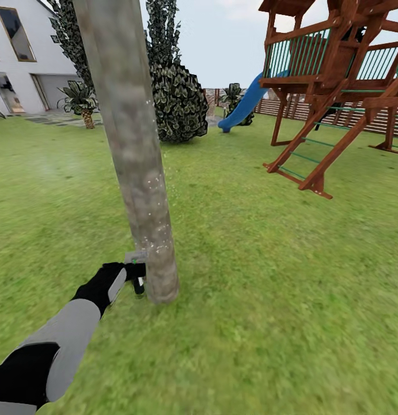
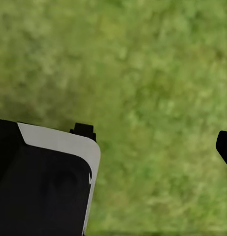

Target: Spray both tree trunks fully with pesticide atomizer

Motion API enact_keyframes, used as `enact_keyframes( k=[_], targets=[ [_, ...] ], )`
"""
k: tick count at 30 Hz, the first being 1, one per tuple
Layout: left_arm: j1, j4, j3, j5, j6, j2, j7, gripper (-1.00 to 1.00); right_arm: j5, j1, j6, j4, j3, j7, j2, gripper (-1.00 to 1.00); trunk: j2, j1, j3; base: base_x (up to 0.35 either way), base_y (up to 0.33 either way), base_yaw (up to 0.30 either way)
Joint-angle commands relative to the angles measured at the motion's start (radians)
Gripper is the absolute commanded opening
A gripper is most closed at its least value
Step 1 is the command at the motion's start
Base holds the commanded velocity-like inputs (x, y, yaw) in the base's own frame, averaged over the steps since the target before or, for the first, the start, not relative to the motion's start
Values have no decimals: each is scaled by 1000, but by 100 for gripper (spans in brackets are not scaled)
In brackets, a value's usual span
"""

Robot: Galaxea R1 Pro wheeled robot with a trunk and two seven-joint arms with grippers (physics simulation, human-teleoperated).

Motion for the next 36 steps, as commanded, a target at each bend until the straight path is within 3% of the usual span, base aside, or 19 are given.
enact_keyframes(
  k=[1,13,20,21,24,25,28,36],
  targets=[
    [0,-38,7,5,17,0,-2,-100,-7,-1,-4,2,8,-2,0,100,-1,0,-1,-6,0,0],
    [0,-103,4,6,34,-4,-3,-100,-7,-1,-4,2,8,-2,0,100,-1,0,-1,-120,13,0],
    [0,-423,3,4,364,-17,-2,-100,-7,-1,-4,2,8,-2,0,100,-1,0,-1,-1,0,0],
    [0,-457,3,3,387,-19,-2,-100,-7,-1,-4,2,8,-2,0,100,-1,0,-1,0,0,0],
    [-2,-490,3,2,416,-20,-1,-100,-7,-1,-4,2,8,-2,0,100,-1,0,-1,0,0,0],
    [-9,-502,3,3,469,-22,-1,-100,-7,-1,-4,2,8,-2,0,100,-1,0,-1,0,0,0],
    [-36,-535,3,2,505,-27,-1,-100,-7,-1,-4,2,8,-2,0,100,-1,0,-1,0,0,0],
    [-185,-535,3,0,517,-32,-1,-100,-7,-1,-4,2,9,-2,0,100,-1,0,-1,0,0,0]
  ],
)
